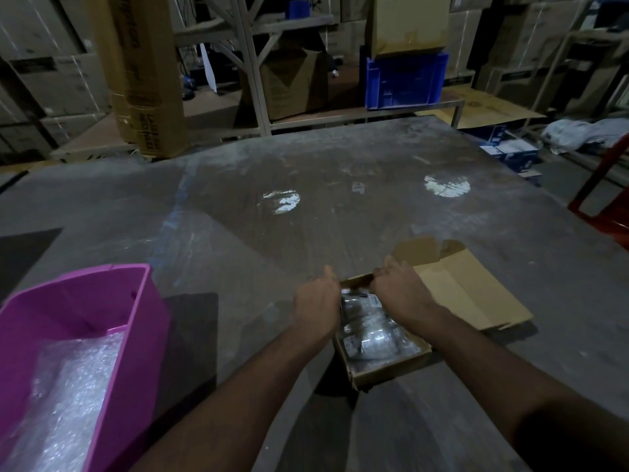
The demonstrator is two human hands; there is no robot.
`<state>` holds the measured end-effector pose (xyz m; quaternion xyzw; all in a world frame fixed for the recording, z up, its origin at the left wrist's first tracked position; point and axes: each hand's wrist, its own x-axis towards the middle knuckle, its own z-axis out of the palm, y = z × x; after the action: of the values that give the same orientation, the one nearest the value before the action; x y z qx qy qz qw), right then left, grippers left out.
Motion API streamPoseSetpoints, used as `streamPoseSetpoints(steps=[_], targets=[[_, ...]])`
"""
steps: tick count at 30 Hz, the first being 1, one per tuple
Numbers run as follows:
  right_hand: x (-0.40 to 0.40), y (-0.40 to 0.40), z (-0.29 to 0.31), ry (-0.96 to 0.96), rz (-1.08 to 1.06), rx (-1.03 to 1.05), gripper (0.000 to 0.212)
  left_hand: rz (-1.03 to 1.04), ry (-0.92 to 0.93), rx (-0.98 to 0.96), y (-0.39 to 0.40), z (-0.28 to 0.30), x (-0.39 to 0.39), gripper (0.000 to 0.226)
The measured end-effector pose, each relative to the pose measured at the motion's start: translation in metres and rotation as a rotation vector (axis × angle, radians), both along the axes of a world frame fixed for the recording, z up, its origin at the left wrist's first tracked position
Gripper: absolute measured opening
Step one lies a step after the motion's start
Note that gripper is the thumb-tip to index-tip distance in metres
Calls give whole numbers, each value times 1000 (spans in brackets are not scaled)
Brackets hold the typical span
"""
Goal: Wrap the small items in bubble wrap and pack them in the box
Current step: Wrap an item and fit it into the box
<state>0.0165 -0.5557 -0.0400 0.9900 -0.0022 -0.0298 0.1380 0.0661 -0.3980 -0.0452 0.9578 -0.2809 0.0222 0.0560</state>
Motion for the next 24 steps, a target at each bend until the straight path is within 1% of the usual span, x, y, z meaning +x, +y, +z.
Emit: streamPoseSetpoints(steps=[8, 12, 14, 16, 19, 22, 24], targets=[[1, 2, 0, -2, -16, -12, 18, -5, 85, 84, -5, 5, 5, 32], [1, 2, -1, -11, -27, 9, 20, 8, 126, 81, -5, 4, 7, 35], [0, 1, -1, -38, -37, 52, 22, 12, 130, 65, -3, 3, 5, 38], [-1, 1, -3, -94, -60, 156, 28, 9, 121, 4, 2, 5, 5, 35], [0, 6, -8, -199, -60, 388, 37, 39, 97, -152, 14, 10, 10, 27], [3, 14, -8, -166, -53, 624, 34, 141, 163, -301, 26, 8, 16, 23], [5, 19, -8, -130, -57, 702, 33, 207, 253, -382, 30, 4, 17, 24]])
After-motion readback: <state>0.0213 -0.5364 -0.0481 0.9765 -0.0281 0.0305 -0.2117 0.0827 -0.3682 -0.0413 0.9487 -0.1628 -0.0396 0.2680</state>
